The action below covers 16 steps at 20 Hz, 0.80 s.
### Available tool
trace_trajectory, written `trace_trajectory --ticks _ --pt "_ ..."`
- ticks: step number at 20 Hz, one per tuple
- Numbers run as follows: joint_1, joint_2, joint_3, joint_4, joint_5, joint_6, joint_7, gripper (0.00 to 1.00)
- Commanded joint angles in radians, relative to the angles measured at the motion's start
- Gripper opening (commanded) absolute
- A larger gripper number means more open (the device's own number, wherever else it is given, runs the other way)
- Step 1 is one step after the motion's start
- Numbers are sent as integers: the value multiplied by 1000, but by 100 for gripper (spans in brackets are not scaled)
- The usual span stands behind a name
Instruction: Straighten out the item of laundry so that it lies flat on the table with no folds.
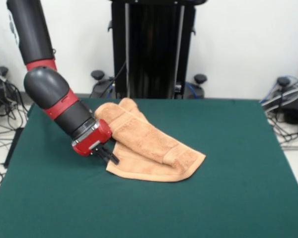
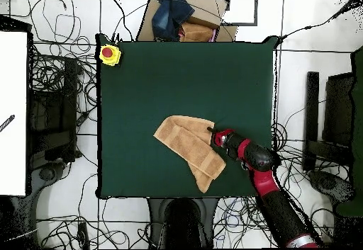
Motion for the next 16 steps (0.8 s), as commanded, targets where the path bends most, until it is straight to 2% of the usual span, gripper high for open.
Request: trace_trajectory --ticks 1,8,12,14,16 --pt "162 51 0 -156 -72 -95 52 0" --pt "184 37 6 -232 -48 -53 27 0" --pt "229 -10 -1 -262 -44 -4 24 0" --pt "251 -49 -20 -267 -84 -42 34 0" --pt "275 -131 -34 -241 -180 -120 17 0"
